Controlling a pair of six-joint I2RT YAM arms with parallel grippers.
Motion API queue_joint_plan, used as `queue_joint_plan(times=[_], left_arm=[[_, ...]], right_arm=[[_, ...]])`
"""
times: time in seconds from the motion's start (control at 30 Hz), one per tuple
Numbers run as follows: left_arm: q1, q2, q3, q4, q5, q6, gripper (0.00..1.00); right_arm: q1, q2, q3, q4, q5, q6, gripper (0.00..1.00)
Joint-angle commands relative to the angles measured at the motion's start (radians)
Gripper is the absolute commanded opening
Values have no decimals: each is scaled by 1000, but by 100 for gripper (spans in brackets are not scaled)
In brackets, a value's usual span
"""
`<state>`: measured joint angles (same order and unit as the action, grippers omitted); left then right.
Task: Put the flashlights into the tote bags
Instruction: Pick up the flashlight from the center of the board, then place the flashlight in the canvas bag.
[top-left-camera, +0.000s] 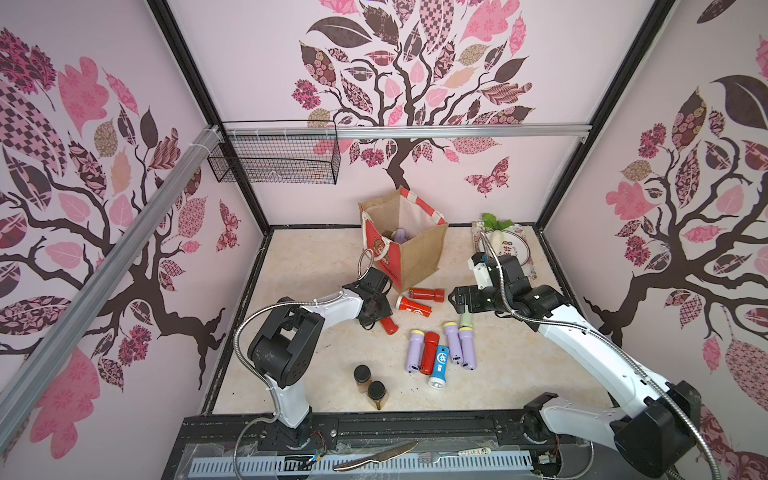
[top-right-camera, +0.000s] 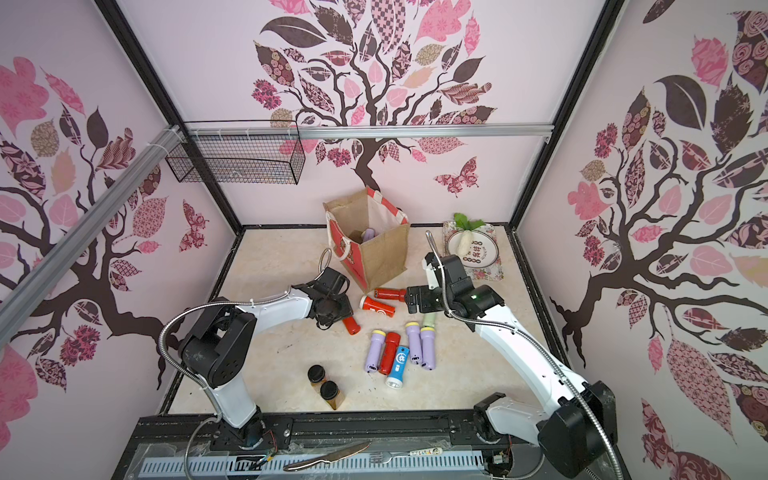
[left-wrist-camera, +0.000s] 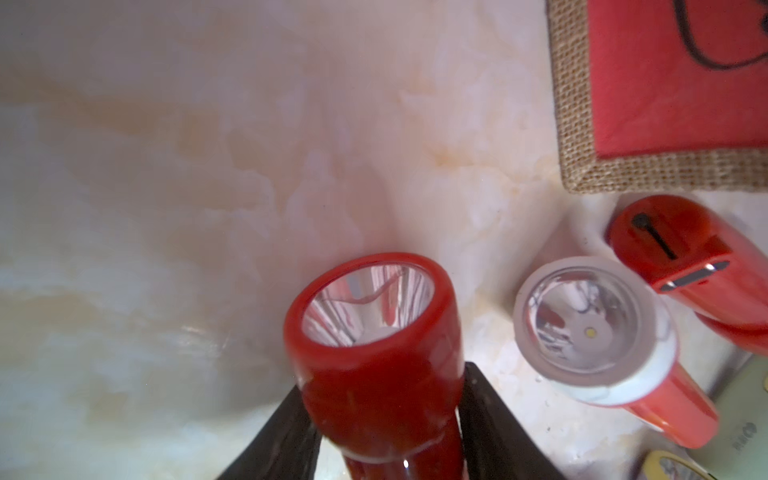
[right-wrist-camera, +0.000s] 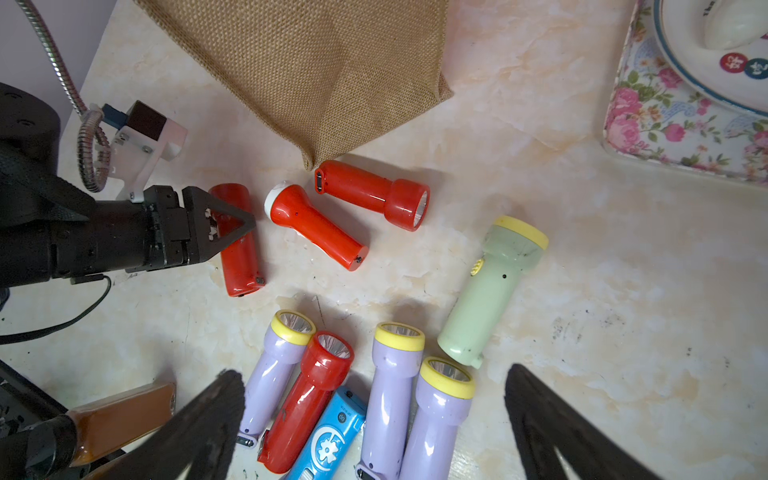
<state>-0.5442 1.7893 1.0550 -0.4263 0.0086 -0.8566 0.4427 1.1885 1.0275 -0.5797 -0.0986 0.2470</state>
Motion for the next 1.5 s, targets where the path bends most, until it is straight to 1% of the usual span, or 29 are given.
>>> queue_joint_plan(times=[0.0,0.07,0.13,0.3,0.43,0.53,0.63,0.7,0.77,0.9,0.97,1.1,1.27,1.47], left_arm=[[-3,-34,-54,-90,-53,65,50],[-3,-54,-76,-97,-65,85,48],[-3,-69,-93,-109,-70,104,48],[-3,-104,-133,-122,-74,119,57],[-5,-122,-171,-120,-75,117,56],[-7,-128,-193,-120,-78,111,51],[-9,-142,-215,-114,-77,104,44],[-8,-154,-223,-114,-78,98,35],[-8,-165,-225,-118,-84,94,28],[-8,-213,-215,-138,-97,95,11],[-7,-247,-206,-154,-111,97,6],[-5,-326,-172,-185,-136,128,0],[5,-399,-85,-232,-132,185,0],[31,-458,17,-247,-67,225,0]], right_arm=[[-5,-28,49,-6,13,-11,100],[-5,-27,49,-6,12,-10,100],[-5,-29,46,-5,13,-9,100],[-4,-35,40,-5,13,-9,100],[-4,-36,39,-2,14,-12,100],[-5,-36,39,-2,12,-11,100],[-5,-40,37,-3,11,-9,100],[-4,-42,36,-5,11,-8,100],[-4,-46,35,-6,10,-7,100],[-5,-52,31,-10,8,-4,100],[-5,-55,31,-12,8,-3,100],[-5,-59,32,-15,8,-6,100],[-5,-53,38,-16,0,-8,100],[-5,-54,54,-20,-1,-12,100]])
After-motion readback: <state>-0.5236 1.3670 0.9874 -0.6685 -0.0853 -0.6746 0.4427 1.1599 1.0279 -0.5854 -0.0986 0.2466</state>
